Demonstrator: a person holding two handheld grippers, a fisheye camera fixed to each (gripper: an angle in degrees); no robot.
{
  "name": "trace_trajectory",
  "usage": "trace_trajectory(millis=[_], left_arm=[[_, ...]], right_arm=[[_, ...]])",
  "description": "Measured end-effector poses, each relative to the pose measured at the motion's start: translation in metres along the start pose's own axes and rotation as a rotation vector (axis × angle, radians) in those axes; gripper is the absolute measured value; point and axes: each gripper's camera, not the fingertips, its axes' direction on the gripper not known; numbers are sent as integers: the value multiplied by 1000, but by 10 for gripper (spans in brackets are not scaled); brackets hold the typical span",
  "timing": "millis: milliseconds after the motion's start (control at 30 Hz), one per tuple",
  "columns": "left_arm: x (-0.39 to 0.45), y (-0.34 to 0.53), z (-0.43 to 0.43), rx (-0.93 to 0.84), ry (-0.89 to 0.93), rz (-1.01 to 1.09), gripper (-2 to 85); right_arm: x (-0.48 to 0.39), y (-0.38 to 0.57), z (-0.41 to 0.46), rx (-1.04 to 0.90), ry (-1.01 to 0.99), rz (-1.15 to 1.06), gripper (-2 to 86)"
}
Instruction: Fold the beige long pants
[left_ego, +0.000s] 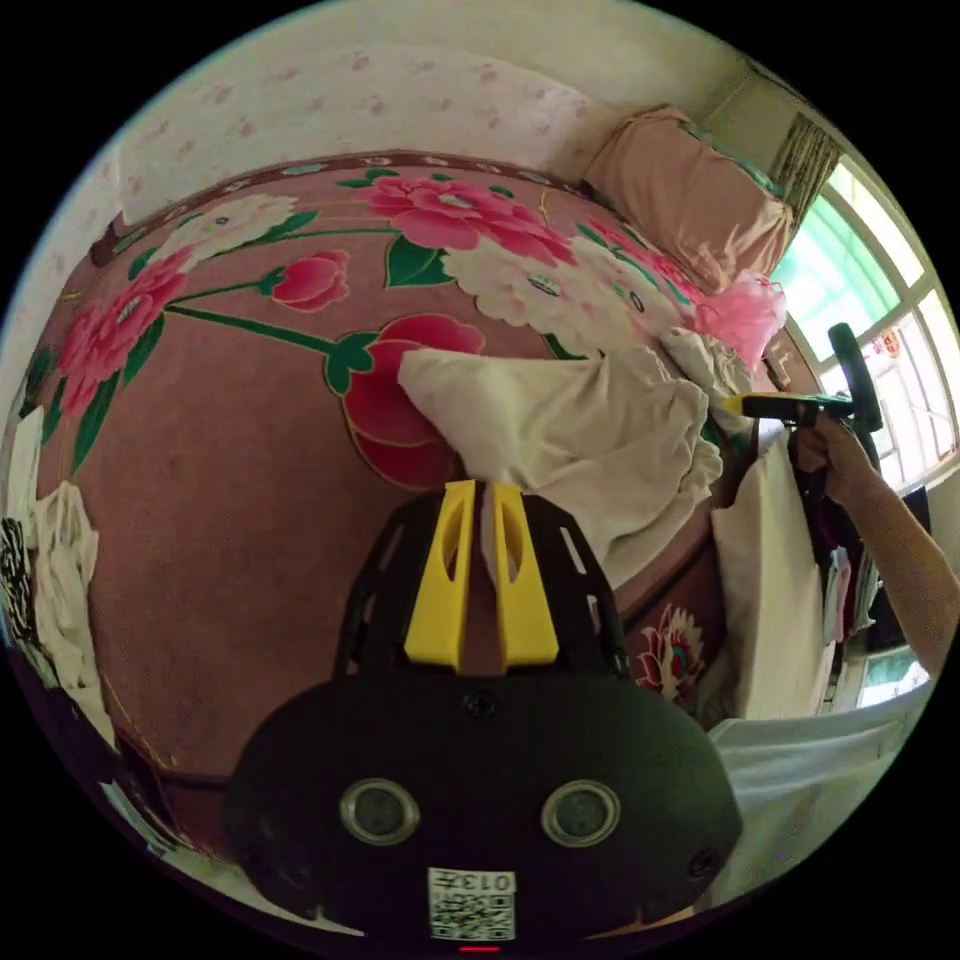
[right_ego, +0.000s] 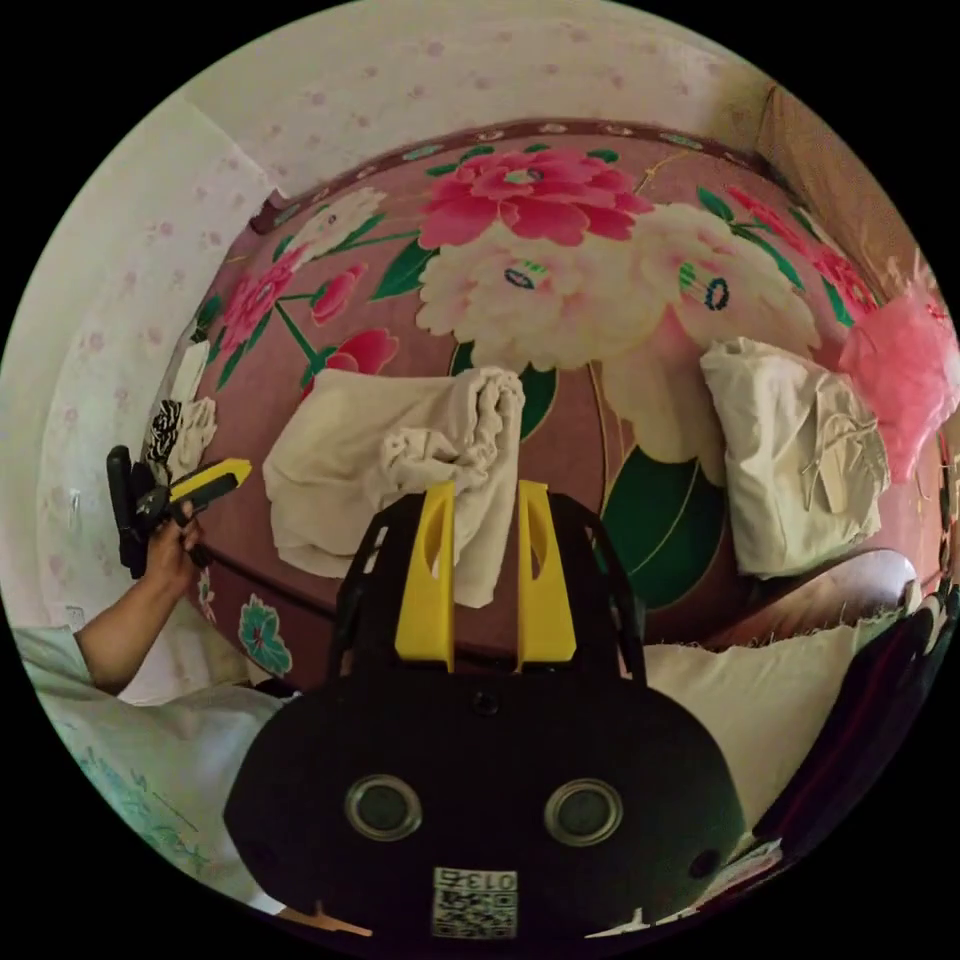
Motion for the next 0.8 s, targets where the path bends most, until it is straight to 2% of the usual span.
trace_trajectory(millis=[100, 167, 233, 333, 433, 500, 533, 600, 667, 700, 733, 800], left_arm=[[15, -1, -19, 89, -143, 171, 27], [40, -13, -9, 80, -194, 314, 19], [77, -37, 19, 33, -202, 484, 8], [113, -62, 53, 20, -277, 612, 1], [121, -85, 90, -68, -232, 624, -1], [114, -91, 120, -191, -169, 599, -2], [107, -89, 117, -97, -147, 575, -2], [101, -97, 116, -127, -122, 571, -1], [101, -111, 103, -140, -111, 579, 1], [100, -121, 82, -15, -68, 560, 4], [99, -133, 61, 122, -26, 526, 7], [105, -160, 52, 209, 12, 514, 19]], right_arm=[[-32, 9, -35, 230, 47, -75, 94], [-89, 12, -42, 364, 143, -245, 92], [-129, 6, -27, 372, 211, -351, 83], [-168, -11, 23, 271, 351, -436, 55], [-165, -24, 80, 66, 412, -404, 25], [-165, -25, 92, 16, 332, -441, 14], [-168, -31, 92, -6, 318, -453, 11], [-170, -41, 83, -30, 260, -443, 10], [-158, -43, 43, 100, 99, -356, 16], [-152, -41, 29, 159, 75, -331, 19], [-138, -34, 0, 291, 102, -272, 35], [-110, -25, -29, 432, 264, -167, 76]])
